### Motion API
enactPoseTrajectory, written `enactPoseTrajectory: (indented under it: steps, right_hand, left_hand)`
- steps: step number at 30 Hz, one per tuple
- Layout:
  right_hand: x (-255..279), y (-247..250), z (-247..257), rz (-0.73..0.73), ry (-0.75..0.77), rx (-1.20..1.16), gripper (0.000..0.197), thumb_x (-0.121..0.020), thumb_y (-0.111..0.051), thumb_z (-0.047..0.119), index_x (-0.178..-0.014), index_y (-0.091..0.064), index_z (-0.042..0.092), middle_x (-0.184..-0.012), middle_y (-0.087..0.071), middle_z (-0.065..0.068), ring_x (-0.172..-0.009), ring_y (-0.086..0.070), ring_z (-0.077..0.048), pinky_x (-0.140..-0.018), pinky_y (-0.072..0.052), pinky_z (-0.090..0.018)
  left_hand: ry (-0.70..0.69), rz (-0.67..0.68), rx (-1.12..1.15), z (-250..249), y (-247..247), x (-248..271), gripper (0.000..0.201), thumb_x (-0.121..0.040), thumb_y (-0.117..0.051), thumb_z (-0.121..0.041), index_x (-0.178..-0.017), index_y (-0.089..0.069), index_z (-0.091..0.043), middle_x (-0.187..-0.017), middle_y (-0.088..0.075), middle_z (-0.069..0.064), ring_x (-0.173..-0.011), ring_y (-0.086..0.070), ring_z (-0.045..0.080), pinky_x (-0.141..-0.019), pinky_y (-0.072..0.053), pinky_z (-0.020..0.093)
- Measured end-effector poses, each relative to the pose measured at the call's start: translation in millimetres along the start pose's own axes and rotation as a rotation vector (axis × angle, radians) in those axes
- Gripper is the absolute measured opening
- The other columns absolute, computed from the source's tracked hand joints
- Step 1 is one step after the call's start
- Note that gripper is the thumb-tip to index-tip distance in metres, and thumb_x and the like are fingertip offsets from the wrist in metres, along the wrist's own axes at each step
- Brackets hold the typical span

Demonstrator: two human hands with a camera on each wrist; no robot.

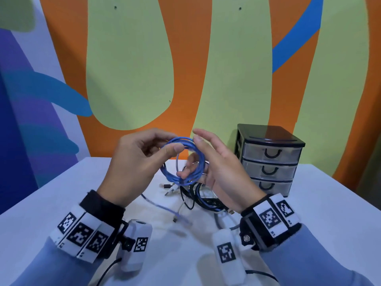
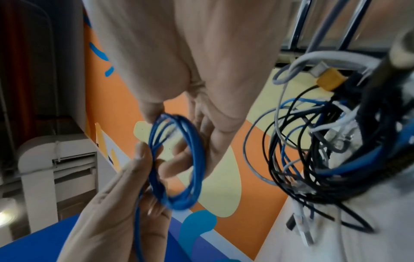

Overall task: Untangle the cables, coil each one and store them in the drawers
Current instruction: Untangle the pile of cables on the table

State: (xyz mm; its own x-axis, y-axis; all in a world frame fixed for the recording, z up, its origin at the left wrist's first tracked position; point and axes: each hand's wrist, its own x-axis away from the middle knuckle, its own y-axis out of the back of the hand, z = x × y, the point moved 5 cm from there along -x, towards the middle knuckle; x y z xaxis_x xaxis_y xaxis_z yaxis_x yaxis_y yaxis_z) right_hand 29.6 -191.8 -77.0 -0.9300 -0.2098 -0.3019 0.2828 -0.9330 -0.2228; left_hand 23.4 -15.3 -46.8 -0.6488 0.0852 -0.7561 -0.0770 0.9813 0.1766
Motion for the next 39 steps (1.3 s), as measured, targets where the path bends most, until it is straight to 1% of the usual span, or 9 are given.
enactPoseTrajectory:
  steps: [4,9,16,21,24,28,32,35,39]
  right_hand:
    - [0.0,5.2,7.9,0.045,-0.001,0.176,0.032,-0.104,-0.047,0.006,-0.123,-0.072,0.01,-0.106,-0.076,-0.022,-0.097,-0.071,-0.028,-0.1,-0.057,-0.05]
    - [4.6,-6.0,6.7,0.149,0.034,0.442,0.035,-0.112,-0.045,0.024,-0.097,-0.07,0.004,-0.075,-0.064,-0.009,-0.074,-0.059,-0.022,-0.084,-0.053,-0.036]
    - [-4.3,10.6,2.9,-0.119,0.006,0.165,0.031,-0.112,-0.043,0.015,-0.107,-0.07,0.001,-0.067,-0.03,0.003,-0.058,-0.033,-0.01,-0.072,-0.058,-0.024]
    - [-5.2,6.1,3.7,-0.122,0.045,-0.15,0.024,-0.112,-0.043,0.014,-0.112,-0.065,0.004,-0.069,-0.031,0.001,-0.063,-0.028,-0.013,-0.073,-0.053,-0.027]
    - [-6.5,-0.9,-4.3,-0.138,0.096,-0.153,0.025,-0.113,-0.042,0.017,-0.106,-0.065,0.009,-0.069,-0.032,0.002,-0.062,-0.03,-0.012,-0.077,-0.05,-0.032]
    - [-8.5,11.6,-4.1,-0.26,0.268,0.351,0.032,-0.114,-0.04,0.027,-0.099,-0.067,0.021,-0.067,-0.04,0.01,-0.065,-0.038,-0.01,-0.071,-0.04,-0.033]
    - [-6.6,18.6,-1.5,-0.301,0.346,0.604,0.032,-0.114,-0.038,0.031,-0.103,-0.067,0.022,-0.071,-0.054,0.016,-0.067,-0.05,-0.002,-0.067,-0.046,-0.021]
    - [-8.3,16.3,-4.7,-0.264,0.295,0.738,0.033,-0.112,-0.04,0.043,-0.103,-0.068,0.026,-0.073,-0.057,0.006,-0.069,-0.057,-0.013,-0.069,-0.053,-0.033]
    - [-9.4,11.1,-14.5,-0.09,0.158,0.694,0.044,-0.109,-0.04,0.053,-0.089,-0.056,0.017,-0.063,-0.043,0.009,-0.051,-0.056,-0.018,-0.062,-0.056,-0.063]
  left_hand:
    - [0.028,0.151,-0.074,1.0,-3.2,0.9,0.009,-0.087,-0.087,-0.026,-0.096,-0.085,-0.026,-0.068,-0.069,-0.002,-0.061,-0.046,0.035,-0.058,-0.043,0.049]
    - [0.052,0.171,-0.097,3.5,-4.5,0.7,0.014,-0.079,-0.091,-0.03,-0.088,-0.083,-0.024,-0.059,-0.06,0.003,-0.056,-0.039,0.022,-0.054,-0.036,0.042]
    - [0.267,0.186,-0.089,16.1,16.0,-6.1,0.023,-0.08,-0.089,-0.018,-0.102,-0.083,-0.017,-0.092,-0.081,0.004,-0.085,-0.076,0.021,-0.084,-0.06,0.027]
    - [0.114,0.093,-0.518,20.5,16.8,-5.6,0.008,-0.094,-0.078,-0.038,-0.091,-0.085,-0.035,-0.072,-0.066,0.002,-0.065,-0.054,0.012,-0.063,-0.041,0.032]
    - [0.298,0.224,-0.211,24.9,-5.2,1.2,0.017,-0.103,-0.068,-0.02,-0.096,-0.083,-0.017,-0.084,-0.078,0.013,-0.083,-0.077,0.023,-0.08,-0.064,0.034]
    - [0.555,0.254,0.411,11.9,-25.7,10.0,0.036,-0.101,-0.046,0.009,-0.118,-0.074,-0.004,-0.108,-0.077,0.027,-0.108,-0.075,0.038,-0.097,-0.062,0.039]
    - [0.483,0.23,0.403,11.9,-30.9,11.5,0.062,-0.088,-0.08,-0.001,-0.143,-0.058,-0.02,-0.108,-0.078,0.025,-0.103,-0.076,0.04,-0.099,-0.06,0.045]
    - [0.364,0.137,0.331,10.2,-34.8,12.5,0.082,-0.081,-0.076,0.021,-0.143,-0.053,-0.027,-0.095,-0.078,0.018,-0.083,-0.073,0.028,-0.086,-0.062,0.039]
    - [0.166,0.093,0.045,5.5,-24.5,8.4,0.046,-0.079,-0.072,0.011,-0.109,-0.076,-0.023,-0.085,-0.074,0.008,-0.075,-0.065,0.024,-0.07,-0.057,0.042]
